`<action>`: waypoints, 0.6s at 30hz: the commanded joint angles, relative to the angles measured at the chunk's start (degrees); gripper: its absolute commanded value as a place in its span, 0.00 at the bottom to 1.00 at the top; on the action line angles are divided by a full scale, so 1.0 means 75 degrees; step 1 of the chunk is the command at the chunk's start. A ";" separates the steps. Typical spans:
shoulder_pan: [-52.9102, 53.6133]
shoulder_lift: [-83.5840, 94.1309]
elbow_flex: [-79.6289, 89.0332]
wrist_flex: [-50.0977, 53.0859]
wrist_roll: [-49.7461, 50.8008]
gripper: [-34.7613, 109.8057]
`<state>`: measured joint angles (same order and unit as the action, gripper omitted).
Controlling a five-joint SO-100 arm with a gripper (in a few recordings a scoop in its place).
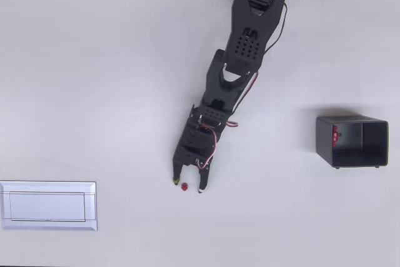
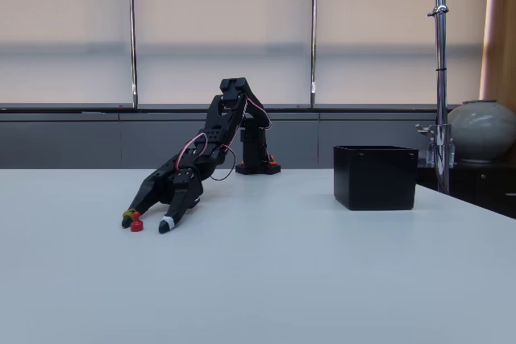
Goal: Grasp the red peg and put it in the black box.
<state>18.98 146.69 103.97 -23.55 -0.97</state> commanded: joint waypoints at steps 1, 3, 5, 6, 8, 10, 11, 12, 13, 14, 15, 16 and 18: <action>0.0328 0.0293 0.0598 0.0082 -0.0059 0.41; 0.0328 0.0410 0.0680 0.0047 -0.0105 0.41; 0.0316 0.0445 0.0715 -0.0047 -0.0117 0.41; 0.0305 0.0457 0.0715 -0.0059 -0.0105 0.41; 0.0305 0.0480 0.0715 -0.0129 -0.0105 0.41; 0.0305 0.0516 0.0715 -0.0281 -0.0117 0.41; 0.0305 0.0527 0.0691 -0.0352 -0.0117 0.41; 0.0293 0.0551 0.0680 -0.0398 -0.0117 0.41; 0.0293 0.0551 0.0668 -0.0422 -0.0105 0.41; 0.0293 0.0551 0.0668 -0.0422 -0.0105 0.41; 0.0293 0.0551 0.0668 -0.0422 -0.0105 0.41; 0.0293 0.0551 0.0668 -0.0422 -0.0105 0.41; 0.0293 0.0551 0.0645 -0.0422 -0.0094 0.41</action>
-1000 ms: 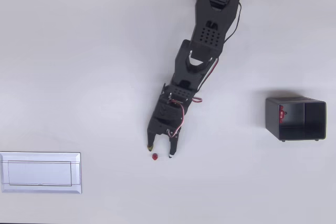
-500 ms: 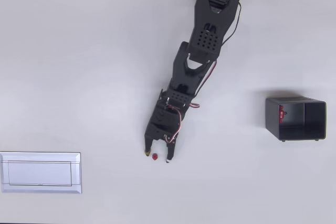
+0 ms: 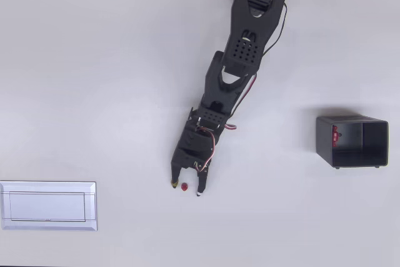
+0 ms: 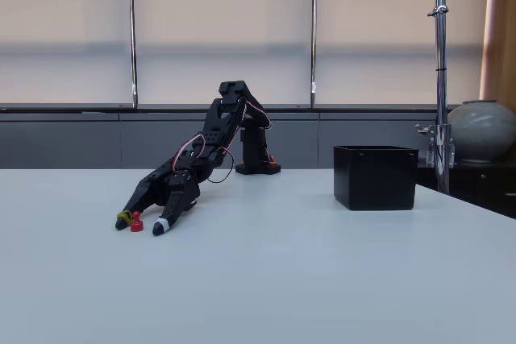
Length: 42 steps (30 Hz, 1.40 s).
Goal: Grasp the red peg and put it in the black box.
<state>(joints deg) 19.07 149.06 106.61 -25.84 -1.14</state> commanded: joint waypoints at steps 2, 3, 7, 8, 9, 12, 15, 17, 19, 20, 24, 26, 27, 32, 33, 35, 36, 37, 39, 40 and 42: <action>0.0281 0.0234 0.0281 -0.0117 -0.0059 0.41; 0.0281 0.0234 0.0270 -0.0129 -0.0059 0.41; 0.0293 0.0234 0.0258 -0.0152 -0.0059 0.38; 0.0293 0.0234 0.0258 -0.0152 -0.0059 0.37; 0.0293 0.0234 0.0246 -0.0152 -0.0059 0.37; 0.0293 0.0234 0.0246 -0.0152 -0.0059 0.35; 0.0293 0.0234 0.0234 -0.0152 -0.0059 0.32; 0.0293 0.0234 0.0234 -0.0152 -0.0047 0.31; 0.0293 0.0234 0.0234 -0.0152 -0.0047 0.29; 0.0293 0.0234 0.0234 -0.0152 -0.0047 0.29; 0.0293 0.0234 0.0234 -0.0141 -0.0047 0.25; 0.0305 0.0234 0.0234 -0.0141 -0.0047 0.24; 0.0305 0.0234 0.0234 -0.0141 -0.0047 0.24; 0.0305 0.0234 0.0234 -0.0117 -0.0059 0.24; 0.0305 0.0234 0.0234 -0.0117 -0.0059 0.24; 0.0305 0.0234 0.0234 -0.0117 -0.0059 0.24; 0.0305 0.0234 0.0234 -0.0117 -0.0059 0.24; 0.0305 0.0234 0.0234 -0.0117 -0.0059 0.24; 0.0305 0.0223 0.0234 -0.0105 -0.0059 0.24; 0.0305 0.0211 0.0223 -0.0082 -0.0059 0.24; 0.0305 0.0129 0.0117 -0.0035 -0.0059 0.24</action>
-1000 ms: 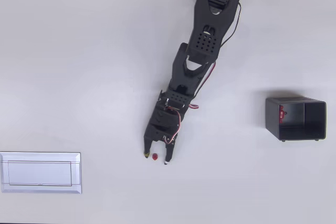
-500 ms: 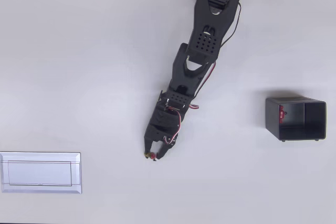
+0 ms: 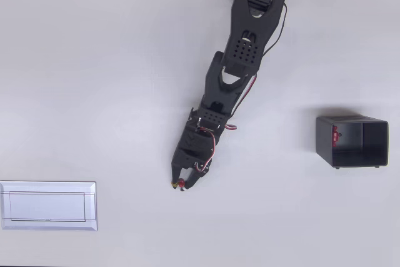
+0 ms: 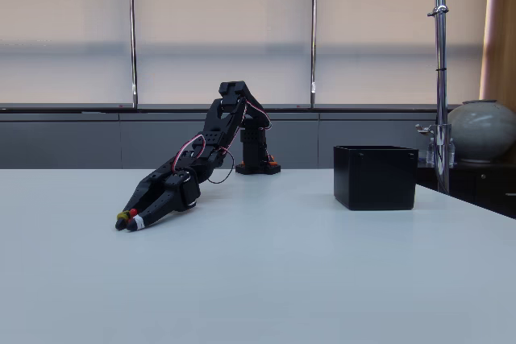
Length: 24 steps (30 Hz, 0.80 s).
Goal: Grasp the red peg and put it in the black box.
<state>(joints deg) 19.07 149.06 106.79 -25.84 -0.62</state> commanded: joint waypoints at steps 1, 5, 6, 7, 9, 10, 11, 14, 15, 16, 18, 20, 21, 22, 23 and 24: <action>0.0305 0.0047 -0.0012 -0.0023 -0.0141 0.24; 0.0281 -0.0492 -0.0457 0.0176 -0.0480 0.24; 0.0270 -0.0680 -0.0539 0.0340 -0.0633 0.24; 0.0258 -0.0867 -0.0609 0.0539 -0.0738 0.24; 0.0246 -0.1359 -0.0844 0.0867 -0.0996 0.24; 0.0234 -0.1629 -0.0996 0.0984 -0.1125 0.24; 0.0223 -0.1910 -0.1125 0.1160 -0.1242 0.24; 0.0199 -0.3012 -0.1418 0.2145 -0.1629 0.24; 0.0187 -0.3457 -0.1523 0.2625 -0.1723 0.24; 0.0164 -0.3949 -0.1699 0.3117 -0.1723 0.24; 0.0117 -0.5063 -0.2414 0.3609 -0.1711 0.24; 0.0035 -0.6223 -0.3270 0.3973 -0.1641 0.24; -0.0023 -0.6809 -0.3645 0.4230 -0.1594 0.24; -0.0105 -0.7371 -0.3961 0.4570 -0.1523 0.24; -0.0211 -0.7910 -0.4242 0.4898 -0.1453 0.24; -0.0328 -0.8391 -0.4535 0.5039 -0.1430 0.24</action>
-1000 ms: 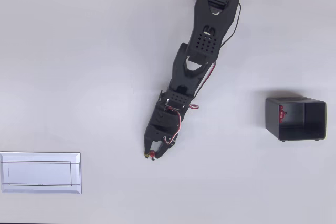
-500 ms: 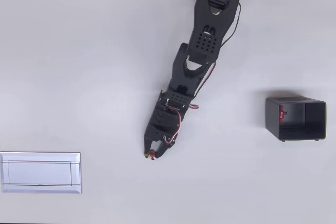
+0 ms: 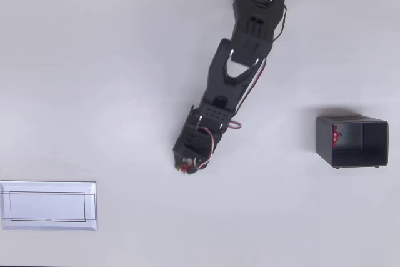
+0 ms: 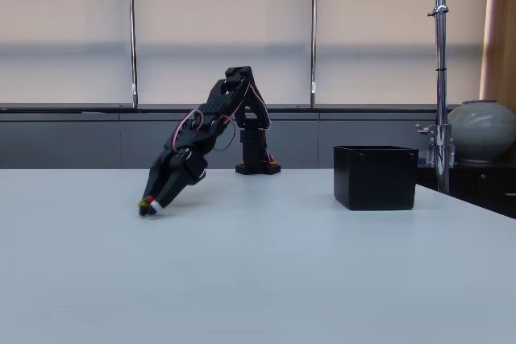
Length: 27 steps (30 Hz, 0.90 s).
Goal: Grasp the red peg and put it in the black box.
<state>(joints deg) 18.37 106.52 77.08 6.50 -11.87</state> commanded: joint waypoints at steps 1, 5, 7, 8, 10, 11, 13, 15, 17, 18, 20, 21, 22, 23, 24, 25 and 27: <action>-0.0375 -0.3176 -0.0891 0.0727 0.0105 0.24; -0.0973 -0.4617 -0.1746 0.0738 0.0199 0.24; -0.1289 -0.5191 -0.2121 0.0656 0.0234 0.24; -0.1453 -0.5414 -0.2285 0.0609 0.0258 0.24; -0.1805 -0.5742 -0.2660 0.0281 0.0398 0.24; -0.1969 -0.5848 -0.2930 -0.0059 0.0469 0.24; -0.2320 -0.6047 -0.3527 -0.0773 0.0785 0.24; -0.2660 -0.6164 -0.4301 -0.1934 0.1102 0.24; -0.3023 -0.6340 -0.4898 -0.2719 0.1277 0.24; -0.3199 -0.6457 -0.5074 -0.2883 0.1336 0.24; -0.3574 -0.6691 -0.5262 -0.2965 0.1395 0.24; -0.3773 -0.6750 -0.5332 -0.3070 0.1418 0.24; -0.3961 -0.6797 -0.5402 -0.3246 0.1453 0.24; -0.4137 -0.6797 -0.5461 -0.3422 0.1488 0.24; -0.4301 -0.6797 -0.5484 -0.3562 0.1523 0.24; -0.4477 -0.6750 -0.5520 -0.3727 0.1559 0.24; -0.4805 -0.6562 -0.5555 -0.4125 0.1617 0.24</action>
<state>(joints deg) -13.71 59.24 34.01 -18.90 -0.26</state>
